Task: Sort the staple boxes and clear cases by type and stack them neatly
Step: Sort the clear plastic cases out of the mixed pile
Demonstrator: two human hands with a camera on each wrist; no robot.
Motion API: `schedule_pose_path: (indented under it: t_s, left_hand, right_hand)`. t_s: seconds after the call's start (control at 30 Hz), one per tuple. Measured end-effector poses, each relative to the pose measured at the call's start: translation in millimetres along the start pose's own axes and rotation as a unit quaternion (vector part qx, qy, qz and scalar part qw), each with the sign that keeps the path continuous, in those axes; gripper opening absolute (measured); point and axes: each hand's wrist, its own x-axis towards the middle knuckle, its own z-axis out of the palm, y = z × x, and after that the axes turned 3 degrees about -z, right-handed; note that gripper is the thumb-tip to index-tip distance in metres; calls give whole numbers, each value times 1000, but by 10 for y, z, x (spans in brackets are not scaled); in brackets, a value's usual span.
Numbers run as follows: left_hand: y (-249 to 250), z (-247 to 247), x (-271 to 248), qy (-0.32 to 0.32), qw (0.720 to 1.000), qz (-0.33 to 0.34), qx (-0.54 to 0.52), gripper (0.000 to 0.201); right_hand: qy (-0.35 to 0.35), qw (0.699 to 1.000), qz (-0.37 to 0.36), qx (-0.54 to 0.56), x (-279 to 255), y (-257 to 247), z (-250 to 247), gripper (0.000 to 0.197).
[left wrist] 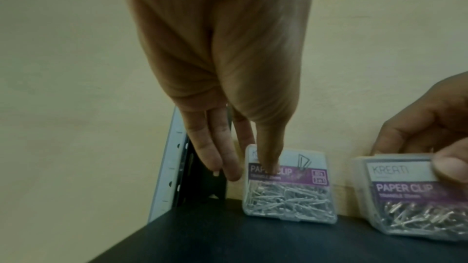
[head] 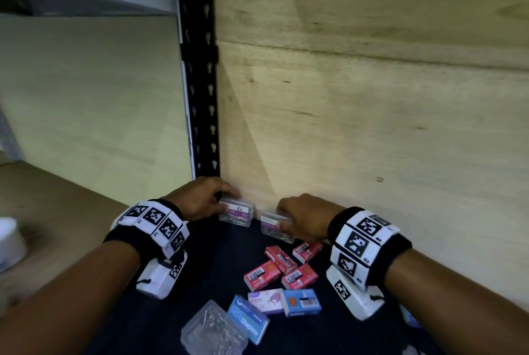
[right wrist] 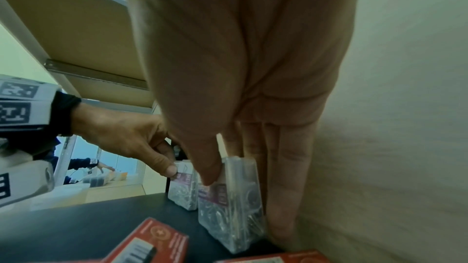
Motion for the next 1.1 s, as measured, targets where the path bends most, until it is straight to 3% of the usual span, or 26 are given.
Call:
schedule_pose_path:
  t_s: [0.13, 0.23, 0.3, 0.37, 0.43, 0.53, 0.7, 0.97, 1.1]
  left_hand:
    - [103, -67, -98, 55, 992, -21, 110, 47]
    - [359, -104, -241, 105, 980, -7, 166, 33]
    - [533, -100, -325, 69, 988, 6, 141, 29]
    - [672, -75, -382, -31, 994, -6, 104, 33]
    - [788, -26, -432, -127, 988, -25, 87, 39]
    - [914, 81, -490, -200, 973, -35, 106, 49]
    - [995, 195, -523, -226, 967, -43, 114, 48]
    - [1056, 196, -534, -220, 963, -31, 150, 39]
    - [1075, 172, -549, -212, 959, -27, 186, 35]
  right_hand:
    - [36, 999, 9, -13, -36, 11, 3, 36]
    - [54, 998, 12, -31, -81, 27, -3, 41]
    - [61, 997, 19, -33, -128, 44, -14, 43]
    - [65, 997, 30, -33, -188, 74, -30, 42]
    - [62, 996, 38, -55, -251, 126, -44, 38]
    - [11, 995, 46, -83, -347, 203, -44, 29]
    - [-70, 991, 19, -112, -376, 228, 35, 32]
    - [-60, 992, 1, -112, -272, 255, 99, 42]
    - [-54, 992, 10, -112, -236, 273, 156, 36]
